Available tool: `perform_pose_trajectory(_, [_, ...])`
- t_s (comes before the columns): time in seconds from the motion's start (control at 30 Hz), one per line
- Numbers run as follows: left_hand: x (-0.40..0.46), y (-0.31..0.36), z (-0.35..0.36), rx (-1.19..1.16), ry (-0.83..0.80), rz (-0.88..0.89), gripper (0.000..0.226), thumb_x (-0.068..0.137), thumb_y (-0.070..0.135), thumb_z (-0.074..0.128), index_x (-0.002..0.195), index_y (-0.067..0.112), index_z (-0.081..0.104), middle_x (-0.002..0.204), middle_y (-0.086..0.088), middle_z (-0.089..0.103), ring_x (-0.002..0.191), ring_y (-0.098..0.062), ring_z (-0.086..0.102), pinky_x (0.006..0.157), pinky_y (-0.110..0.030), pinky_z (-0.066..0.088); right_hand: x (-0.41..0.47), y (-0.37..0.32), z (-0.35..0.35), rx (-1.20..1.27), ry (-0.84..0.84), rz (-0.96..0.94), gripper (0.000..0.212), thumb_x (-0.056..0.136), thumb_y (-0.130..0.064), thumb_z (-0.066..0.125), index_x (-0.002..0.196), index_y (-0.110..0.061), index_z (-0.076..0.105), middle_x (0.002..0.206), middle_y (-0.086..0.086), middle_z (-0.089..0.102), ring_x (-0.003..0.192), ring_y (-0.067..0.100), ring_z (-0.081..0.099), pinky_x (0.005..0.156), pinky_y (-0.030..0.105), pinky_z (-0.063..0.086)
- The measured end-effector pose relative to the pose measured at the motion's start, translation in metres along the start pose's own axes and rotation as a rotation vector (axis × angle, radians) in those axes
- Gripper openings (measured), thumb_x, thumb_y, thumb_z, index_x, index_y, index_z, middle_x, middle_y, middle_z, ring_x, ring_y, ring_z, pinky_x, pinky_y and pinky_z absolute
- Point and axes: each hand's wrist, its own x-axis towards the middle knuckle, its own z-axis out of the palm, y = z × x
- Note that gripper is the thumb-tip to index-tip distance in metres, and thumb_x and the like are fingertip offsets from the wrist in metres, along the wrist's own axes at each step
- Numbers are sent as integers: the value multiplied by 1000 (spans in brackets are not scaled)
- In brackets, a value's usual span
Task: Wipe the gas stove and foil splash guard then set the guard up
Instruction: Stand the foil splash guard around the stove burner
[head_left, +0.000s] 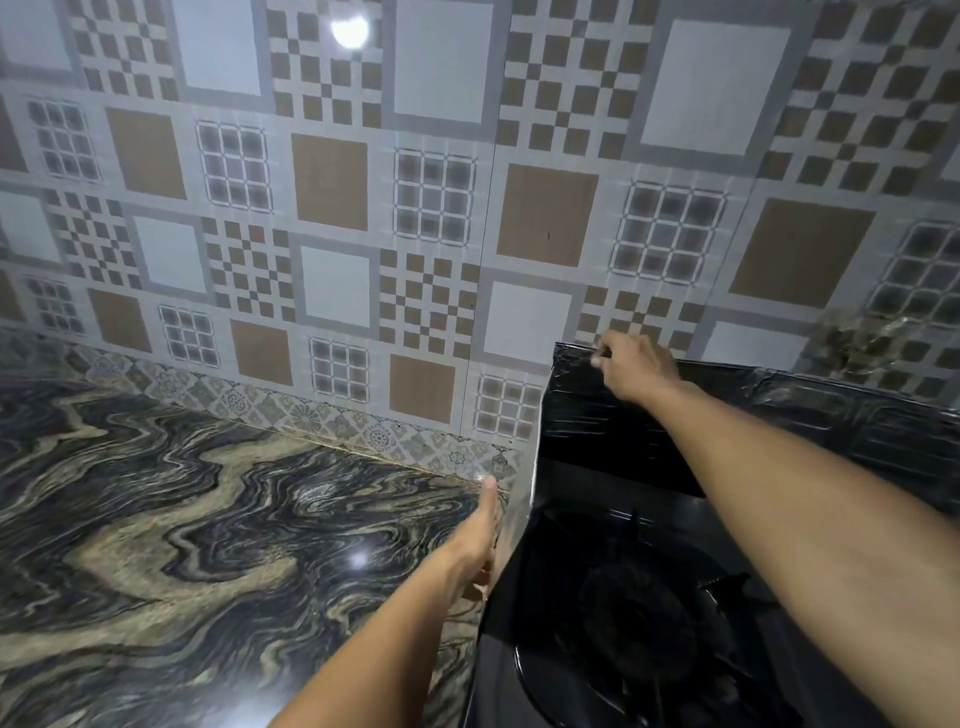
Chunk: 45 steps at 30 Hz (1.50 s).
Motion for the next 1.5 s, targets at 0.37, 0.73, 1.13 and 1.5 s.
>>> perform_pose_trajectory(0.37, [-82, 72, 28, -11, 55, -57, 44, 106, 15, 26, 139, -15, 30, 142, -33, 24, 135, -45, 22, 114, -46, 20, 3, -26, 4, 151, 34, -54, 16, 96, -33, 57, 96, -21, 67, 95, 3, 66, 83, 24, 55, 68, 30, 37])
perform_pose_trajectory(0.73, [-86, 75, 31, -124, -113, -115, 59, 102, 47, 31, 138, 0, 32, 132, -17, 32, 132, -35, 26, 115, -41, 20, -1, -27, -3, 153, 7, -68, 24, 99, -21, 54, 119, -19, 67, 120, 9, 67, 107, 30, 60, 87, 34, 45])
perform_pose_trajectory(1.13, [-122, 83, 26, -93, 64, 123, 41, 105, 10, 24, 135, -14, 38, 69, -39, 64, 55, -12, 69, 29, -14, 34, -19, -13, -16, 61, -55, -28, 50, 95, -14, 58, 143, -26, 45, 132, 10, 59, 116, 34, 56, 95, 44, 48])
perform_pose_trajectory(1.5, [-105, 65, -20, -119, 152, -57, 94, 75, 87, 28, 113, 8, 65, 86, -9, 70, 71, -21, 62, 71, -31, 49, -52, -6, -44, 80, 5, -2, 58, 90, -17, 66, 144, -22, 42, 145, 12, 46, 130, 36, 46, 104, 49, 42])
